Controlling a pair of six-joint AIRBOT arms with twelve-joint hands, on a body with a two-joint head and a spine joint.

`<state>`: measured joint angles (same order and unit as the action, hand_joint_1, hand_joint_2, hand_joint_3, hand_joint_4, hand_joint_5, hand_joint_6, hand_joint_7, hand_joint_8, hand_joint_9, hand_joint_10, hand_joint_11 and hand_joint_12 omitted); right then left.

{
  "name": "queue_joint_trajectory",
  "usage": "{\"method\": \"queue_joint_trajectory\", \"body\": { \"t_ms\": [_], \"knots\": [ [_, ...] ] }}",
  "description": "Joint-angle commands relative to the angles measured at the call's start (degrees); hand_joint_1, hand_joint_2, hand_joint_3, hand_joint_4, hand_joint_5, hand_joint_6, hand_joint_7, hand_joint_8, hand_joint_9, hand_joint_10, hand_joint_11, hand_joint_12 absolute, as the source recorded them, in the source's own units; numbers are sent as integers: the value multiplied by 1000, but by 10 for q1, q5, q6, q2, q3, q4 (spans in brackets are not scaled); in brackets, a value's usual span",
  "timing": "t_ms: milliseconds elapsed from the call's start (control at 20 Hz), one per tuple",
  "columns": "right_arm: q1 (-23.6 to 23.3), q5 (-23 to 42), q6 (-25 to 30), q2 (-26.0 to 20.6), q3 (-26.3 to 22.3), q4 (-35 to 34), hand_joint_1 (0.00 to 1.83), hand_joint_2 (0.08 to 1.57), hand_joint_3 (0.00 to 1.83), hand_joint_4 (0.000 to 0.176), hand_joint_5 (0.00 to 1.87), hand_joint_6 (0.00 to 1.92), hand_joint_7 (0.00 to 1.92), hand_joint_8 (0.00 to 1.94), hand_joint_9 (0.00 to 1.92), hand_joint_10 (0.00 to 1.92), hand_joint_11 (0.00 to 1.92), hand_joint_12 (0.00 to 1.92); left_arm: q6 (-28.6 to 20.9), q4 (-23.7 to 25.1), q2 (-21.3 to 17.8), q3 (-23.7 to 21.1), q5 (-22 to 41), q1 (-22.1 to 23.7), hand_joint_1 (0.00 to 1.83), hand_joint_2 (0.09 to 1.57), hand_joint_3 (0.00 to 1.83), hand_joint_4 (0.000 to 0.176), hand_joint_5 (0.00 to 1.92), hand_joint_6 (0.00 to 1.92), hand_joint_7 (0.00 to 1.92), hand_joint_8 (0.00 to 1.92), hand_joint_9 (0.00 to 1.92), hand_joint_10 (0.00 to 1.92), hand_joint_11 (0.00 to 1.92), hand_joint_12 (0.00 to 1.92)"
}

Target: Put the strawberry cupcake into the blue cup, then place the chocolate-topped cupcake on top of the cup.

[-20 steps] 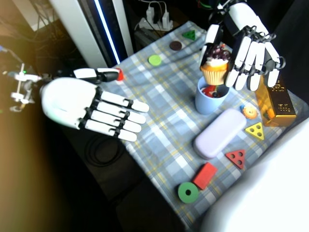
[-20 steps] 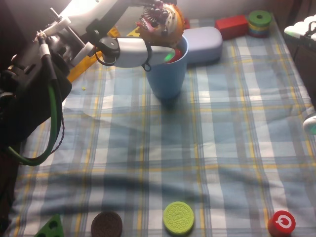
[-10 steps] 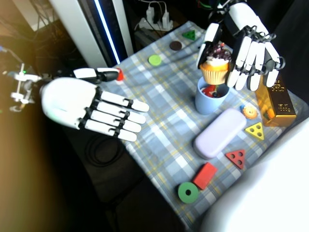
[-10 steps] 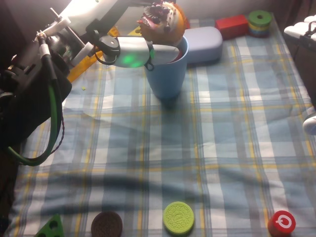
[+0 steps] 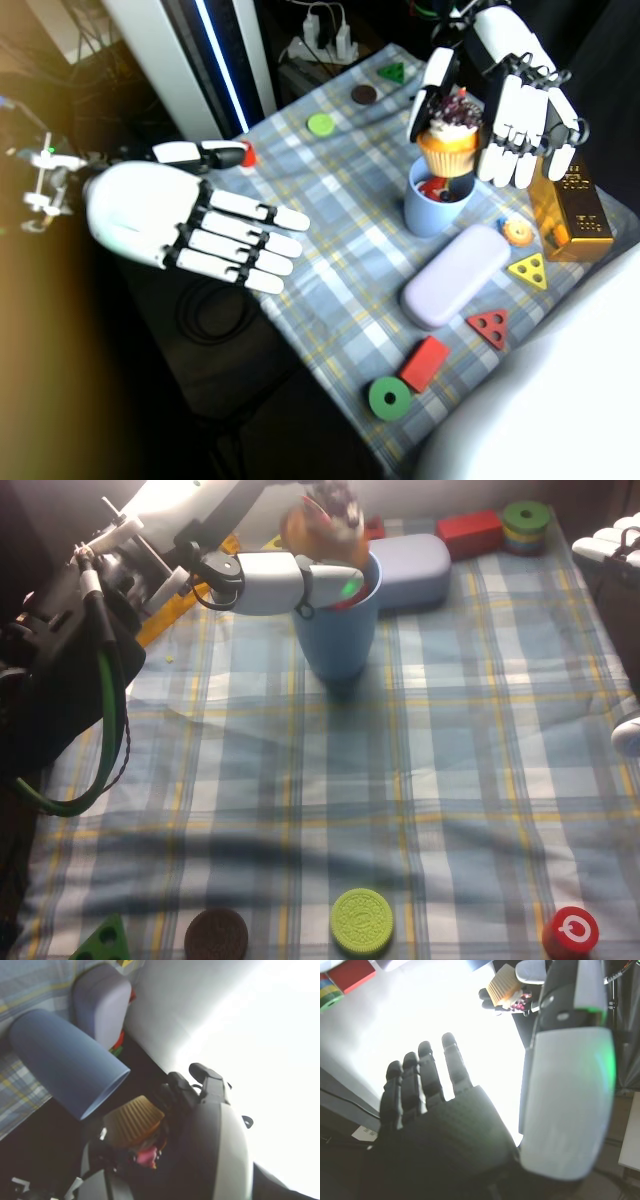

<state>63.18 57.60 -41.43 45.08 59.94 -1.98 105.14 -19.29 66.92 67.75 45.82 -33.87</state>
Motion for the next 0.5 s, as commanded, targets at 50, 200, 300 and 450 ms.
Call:
{"method": "queue_joint_trajectory", "body": {
  "t_ms": [50, 200, 300, 450],
  "knots": [
    [-1, 69, 3, 1, 2, -15, 199, 789, 0, 37, 26, 4, 75, 2, 18, 3, 30, 18, -4, 11, -1, 2, 69, 3, 763, 968, 3, 21, 458, 0, 474, 0, 398, 0, 0, 624],
    [-1, 69, 3, 2, 3, -15, 192, 772, 0, 36, 26, 2, 77, 4, 21, 7, 23, 17, -4, 10, -1, 2, 69, 3, 739, 961, 0, 1, 421, 2, 435, 2, 380, 3, 0, 643],
    [-1, 69, 3, 2, 3, -15, 219, 759, 0, 42, 30, 2, 72, 1, 34, 9, 57, 33, -4, 10, -1, 2, 69, 2, 695, 973, 5, 6, 410, 0, 418, 0, 368, 0, 0, 625],
    [-1, 69, 3, 2, 3, -15, 190, 754, 0, 62, 14, 0, 55, 0, 11, 0, 11, 16, -4, 9, -2, 2, 69, 2, 725, 967, 0, 0, 441, 4, 450, 4, 406, 6, 0, 734]
  ]
}}
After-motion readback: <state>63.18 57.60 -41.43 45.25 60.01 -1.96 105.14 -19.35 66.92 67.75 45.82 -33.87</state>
